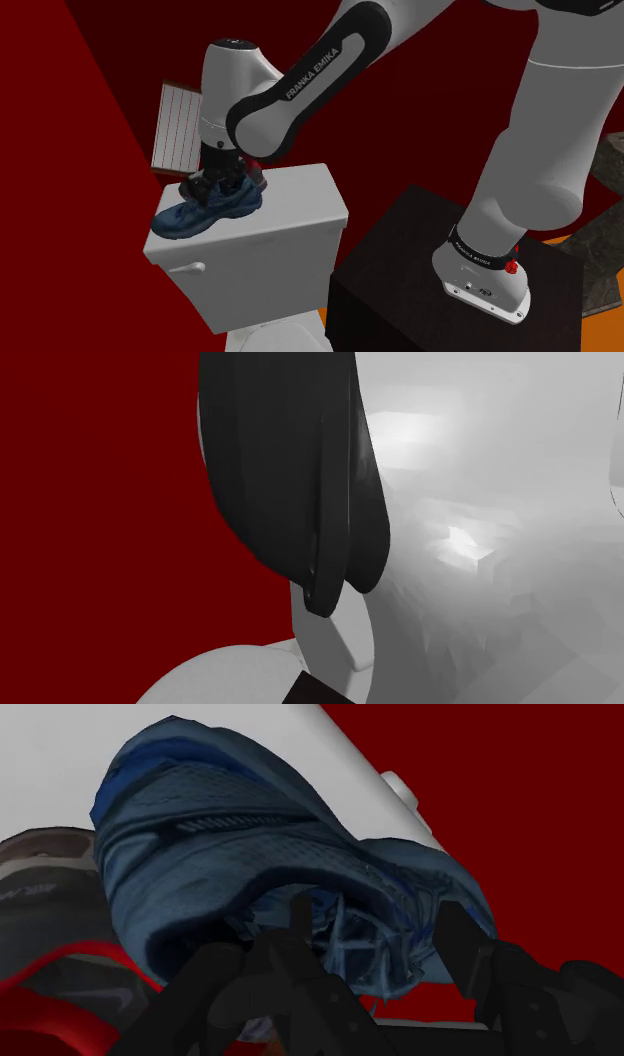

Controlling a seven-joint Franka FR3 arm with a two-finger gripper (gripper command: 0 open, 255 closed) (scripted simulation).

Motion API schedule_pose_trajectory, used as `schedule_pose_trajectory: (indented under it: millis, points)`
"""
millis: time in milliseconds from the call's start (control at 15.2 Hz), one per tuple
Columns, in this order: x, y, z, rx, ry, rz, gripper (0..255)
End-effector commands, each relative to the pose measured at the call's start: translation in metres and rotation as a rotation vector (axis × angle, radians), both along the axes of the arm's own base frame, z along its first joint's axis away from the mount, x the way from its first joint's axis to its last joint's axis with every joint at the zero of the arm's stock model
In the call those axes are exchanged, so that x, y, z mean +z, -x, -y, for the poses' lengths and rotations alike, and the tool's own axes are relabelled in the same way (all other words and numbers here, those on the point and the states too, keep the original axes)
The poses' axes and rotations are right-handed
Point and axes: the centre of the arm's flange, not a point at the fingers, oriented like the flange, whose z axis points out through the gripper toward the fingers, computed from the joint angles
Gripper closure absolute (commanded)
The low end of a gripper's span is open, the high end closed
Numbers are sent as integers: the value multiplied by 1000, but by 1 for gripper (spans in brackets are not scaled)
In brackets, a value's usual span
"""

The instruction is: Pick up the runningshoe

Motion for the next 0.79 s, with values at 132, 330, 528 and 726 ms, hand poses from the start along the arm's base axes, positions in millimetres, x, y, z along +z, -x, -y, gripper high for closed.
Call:
schedule_pose_trajectory:
  millis: [132,330,528,726]
  points:
    - [22,0,2,0,-1,1,255]
    - [38,0,2,0,-1,1,255]
    - [54,0,2,0,-1,1,255]
    - [60,0,2,0,-1,1,255]
